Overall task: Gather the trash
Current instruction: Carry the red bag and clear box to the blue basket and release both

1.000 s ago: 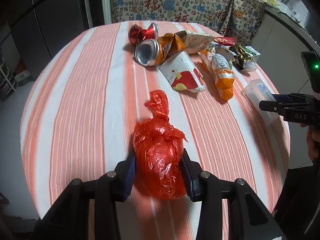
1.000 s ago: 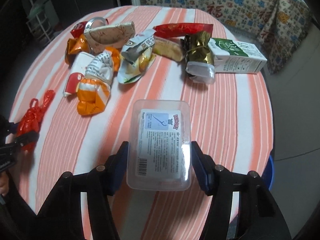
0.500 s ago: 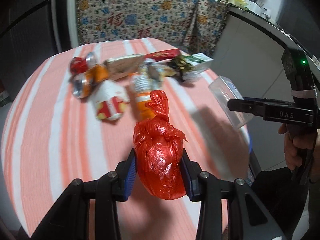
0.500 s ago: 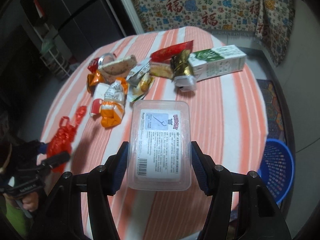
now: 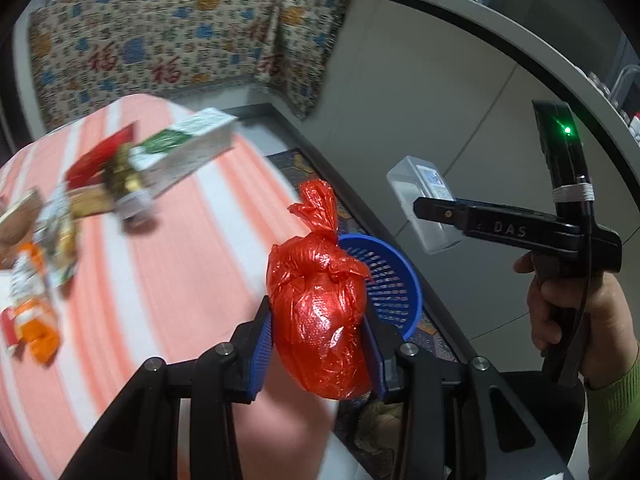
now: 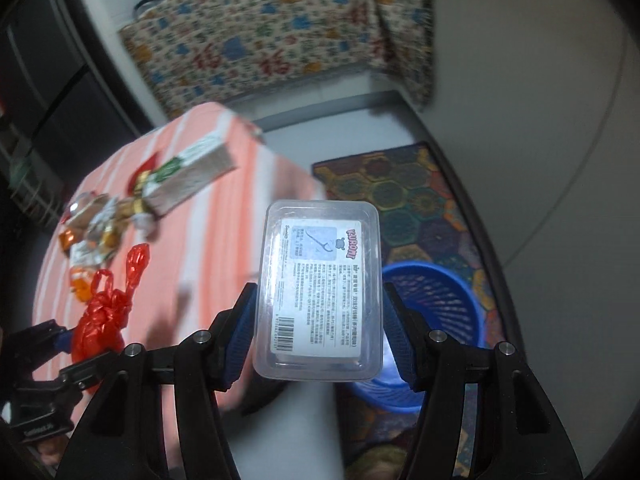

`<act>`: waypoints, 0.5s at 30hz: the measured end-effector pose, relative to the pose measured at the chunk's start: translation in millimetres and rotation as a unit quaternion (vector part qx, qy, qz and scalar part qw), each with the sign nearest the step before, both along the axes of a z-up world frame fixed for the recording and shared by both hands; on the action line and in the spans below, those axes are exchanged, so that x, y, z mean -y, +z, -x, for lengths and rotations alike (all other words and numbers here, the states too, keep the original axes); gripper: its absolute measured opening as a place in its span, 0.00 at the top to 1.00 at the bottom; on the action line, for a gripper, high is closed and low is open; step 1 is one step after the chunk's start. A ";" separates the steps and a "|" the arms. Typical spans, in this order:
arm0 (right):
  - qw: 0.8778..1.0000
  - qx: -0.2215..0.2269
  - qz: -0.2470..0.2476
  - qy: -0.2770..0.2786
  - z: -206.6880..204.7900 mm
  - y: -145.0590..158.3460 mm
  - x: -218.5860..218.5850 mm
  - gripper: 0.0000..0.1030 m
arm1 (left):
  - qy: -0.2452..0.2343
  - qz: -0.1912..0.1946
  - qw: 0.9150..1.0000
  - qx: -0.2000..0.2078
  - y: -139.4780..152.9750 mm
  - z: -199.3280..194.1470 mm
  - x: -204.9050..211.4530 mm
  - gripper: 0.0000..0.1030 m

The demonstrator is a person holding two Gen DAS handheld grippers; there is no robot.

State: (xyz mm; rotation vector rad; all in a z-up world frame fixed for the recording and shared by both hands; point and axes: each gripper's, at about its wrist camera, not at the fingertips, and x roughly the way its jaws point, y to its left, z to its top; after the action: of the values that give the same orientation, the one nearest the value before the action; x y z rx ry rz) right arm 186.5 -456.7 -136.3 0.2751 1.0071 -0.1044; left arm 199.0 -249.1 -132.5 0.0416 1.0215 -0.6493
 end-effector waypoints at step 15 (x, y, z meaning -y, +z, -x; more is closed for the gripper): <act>0.996 -0.018 -0.035 -0.079 15.7 -54.3 95.5 0.40 | -0.052 -0.016 0.998 -0.041 -66.1 -33.5 129.8 0.60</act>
State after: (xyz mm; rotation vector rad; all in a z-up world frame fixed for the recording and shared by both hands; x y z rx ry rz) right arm 170.8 -552.2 -190.6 0.4179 1.0262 -0.2183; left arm 232.4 -378.9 -198.6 0.0969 1.1147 -0.7343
